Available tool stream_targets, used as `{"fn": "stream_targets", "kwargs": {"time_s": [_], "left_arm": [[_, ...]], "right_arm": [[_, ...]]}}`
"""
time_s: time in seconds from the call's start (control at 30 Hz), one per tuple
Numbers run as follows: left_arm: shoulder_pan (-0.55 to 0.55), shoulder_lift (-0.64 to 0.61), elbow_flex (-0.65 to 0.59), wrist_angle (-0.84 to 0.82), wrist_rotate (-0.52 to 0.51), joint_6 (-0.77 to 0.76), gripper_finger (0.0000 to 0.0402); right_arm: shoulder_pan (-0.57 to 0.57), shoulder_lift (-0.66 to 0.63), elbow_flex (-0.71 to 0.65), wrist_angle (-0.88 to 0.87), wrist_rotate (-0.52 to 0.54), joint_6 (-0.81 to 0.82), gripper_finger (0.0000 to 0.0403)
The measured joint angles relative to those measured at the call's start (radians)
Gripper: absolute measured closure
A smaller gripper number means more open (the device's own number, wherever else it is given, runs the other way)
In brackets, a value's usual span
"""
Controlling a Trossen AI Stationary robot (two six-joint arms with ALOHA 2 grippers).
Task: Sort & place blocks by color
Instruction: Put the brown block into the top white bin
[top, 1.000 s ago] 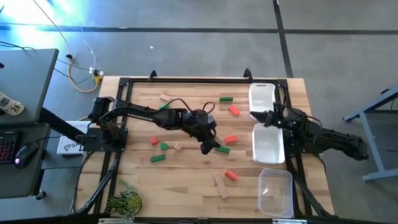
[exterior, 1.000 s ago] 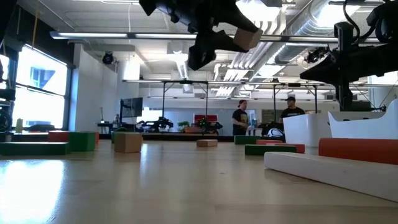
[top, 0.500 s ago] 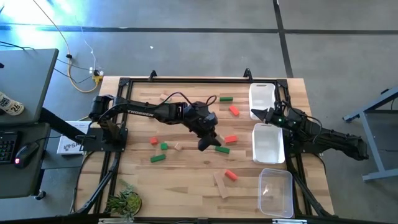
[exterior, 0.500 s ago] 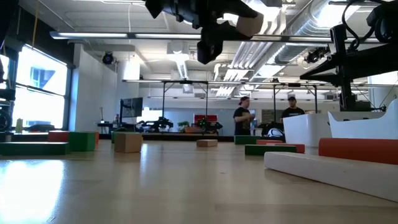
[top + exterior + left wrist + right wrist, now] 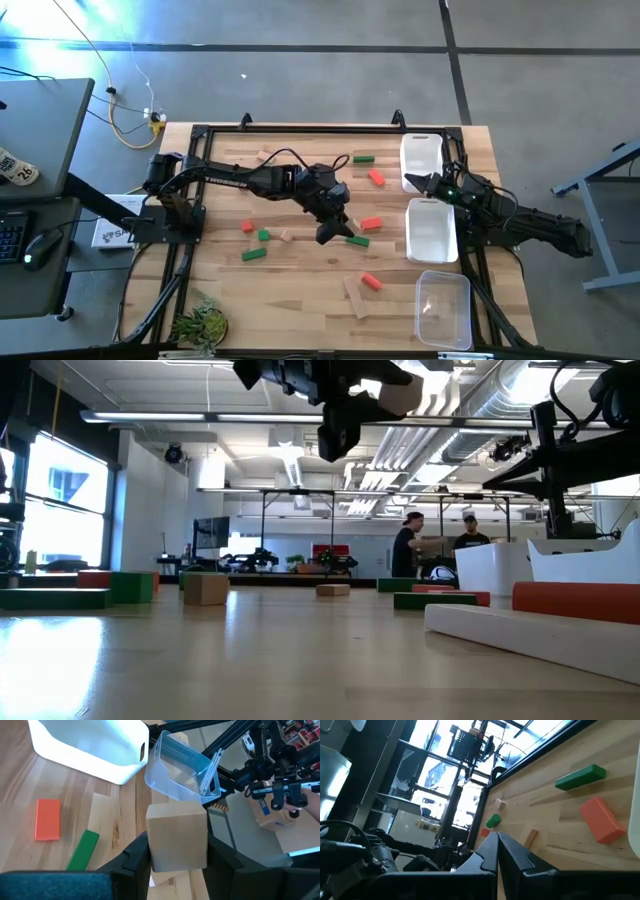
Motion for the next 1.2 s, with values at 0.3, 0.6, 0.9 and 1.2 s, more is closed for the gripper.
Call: {"fn": "stream_targets", "kwargs": {"time_s": [0.3, 0.6, 0.9, 1.2], "left_arm": [[0.001, 0.000, 0.000, 0.003, -0.007, -0.056, 0.0284], [0.002, 0.000, 0.000, 0.135, -0.133, -0.209, 0.0284], [0.003, 0.000, 0.000, 0.284, -0.250, -0.304, 0.0284], [0.001, 0.000, 0.000, 0.289, -0.270, -0.325, 0.0284]], "right_arm": [[0.000, 0.000, 0.000, 0.002, -0.033, -0.047, 0.0403], [0.000, 0.000, 0.002, 0.098, -0.150, -0.082, 0.0379], [0.000, 0.000, 0.002, 0.148, -0.259, -0.082, 0.0366], [0.000, 0.000, 0.002, 0.419, -0.340, -0.134, 0.0366]]}}
